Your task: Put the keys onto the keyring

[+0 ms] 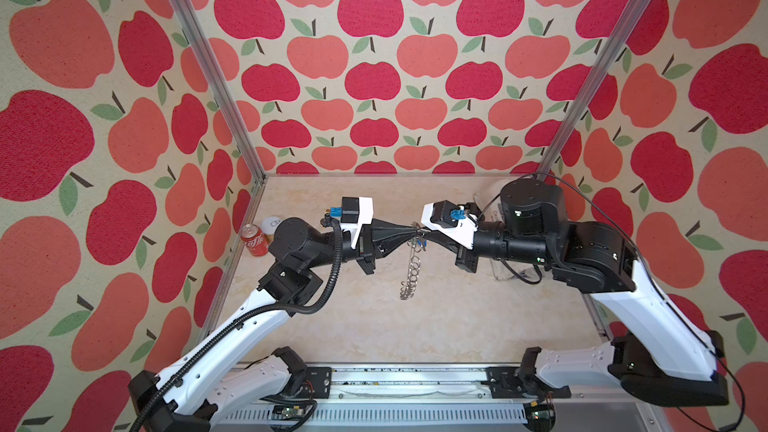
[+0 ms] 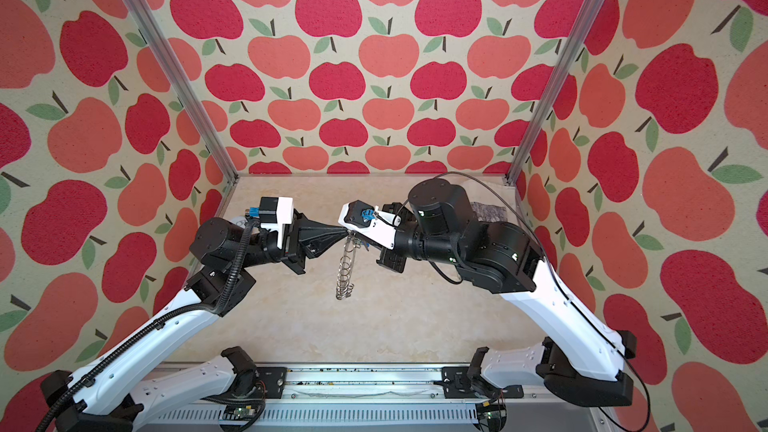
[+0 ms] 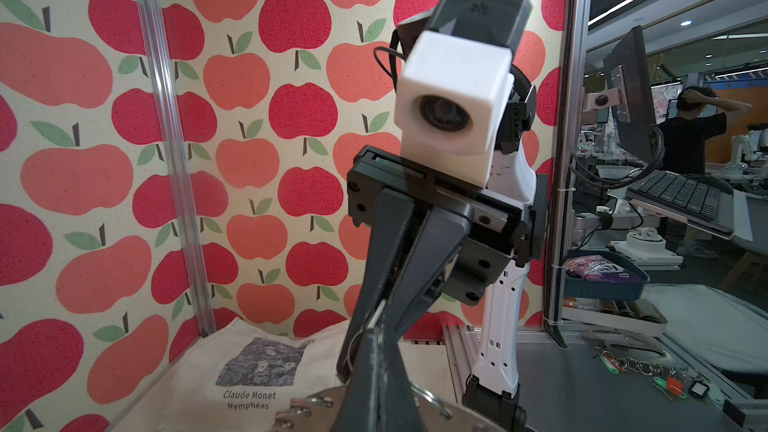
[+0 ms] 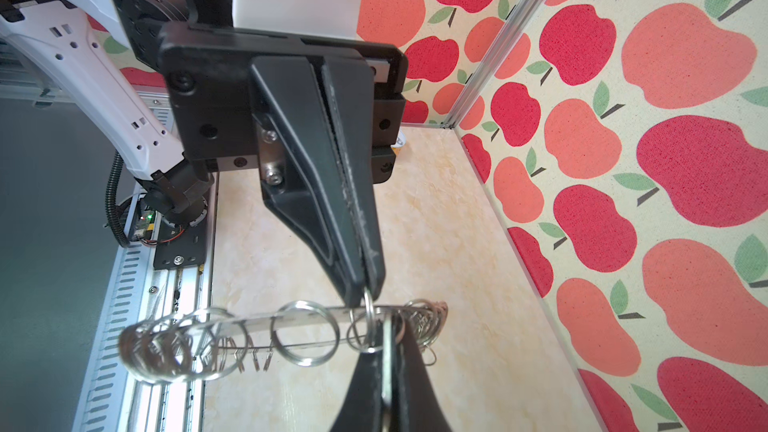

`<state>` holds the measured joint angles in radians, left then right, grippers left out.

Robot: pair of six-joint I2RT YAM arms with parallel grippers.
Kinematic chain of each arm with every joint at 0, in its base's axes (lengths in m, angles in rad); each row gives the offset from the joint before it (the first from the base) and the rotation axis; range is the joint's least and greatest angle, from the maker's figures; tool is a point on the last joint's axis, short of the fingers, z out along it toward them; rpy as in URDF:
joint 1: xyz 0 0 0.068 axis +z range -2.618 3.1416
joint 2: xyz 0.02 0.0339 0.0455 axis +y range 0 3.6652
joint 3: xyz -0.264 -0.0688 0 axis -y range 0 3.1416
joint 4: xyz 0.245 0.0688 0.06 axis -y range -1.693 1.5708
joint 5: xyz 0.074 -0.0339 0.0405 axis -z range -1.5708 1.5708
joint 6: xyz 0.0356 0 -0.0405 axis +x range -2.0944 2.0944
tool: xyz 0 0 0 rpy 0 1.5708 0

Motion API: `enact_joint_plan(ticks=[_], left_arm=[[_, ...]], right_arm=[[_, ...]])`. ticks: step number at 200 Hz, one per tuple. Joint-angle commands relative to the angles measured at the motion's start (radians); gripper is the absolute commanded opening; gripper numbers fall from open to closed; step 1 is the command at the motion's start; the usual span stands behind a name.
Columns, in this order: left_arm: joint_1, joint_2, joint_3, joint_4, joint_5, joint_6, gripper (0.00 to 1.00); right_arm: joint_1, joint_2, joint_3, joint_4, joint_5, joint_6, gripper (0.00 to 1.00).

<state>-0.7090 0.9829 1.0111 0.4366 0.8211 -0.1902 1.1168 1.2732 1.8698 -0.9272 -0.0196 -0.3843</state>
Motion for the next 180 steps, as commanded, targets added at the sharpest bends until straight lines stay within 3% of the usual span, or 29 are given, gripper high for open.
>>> enact_joint_plan(ticks=[1, 122, 180], left_arm=[[0.005, -0.004, 0.040, 0.000, 0.021, 0.005, 0.00], [0.003, -0.007, 0.035, -0.035, 0.000, 0.025, 0.00], [0.002, -0.028, 0.037, -0.156, -0.045, 0.089, 0.00]], right_arm=[[0.017, 0.007, 0.041, -0.021, 0.058, -0.045, 0.00], [0.047, 0.029, 0.112, -0.078, 0.100, -0.072, 0.00], [0.081, 0.106, 0.229, -0.245, 0.255, -0.123, 0.00]])
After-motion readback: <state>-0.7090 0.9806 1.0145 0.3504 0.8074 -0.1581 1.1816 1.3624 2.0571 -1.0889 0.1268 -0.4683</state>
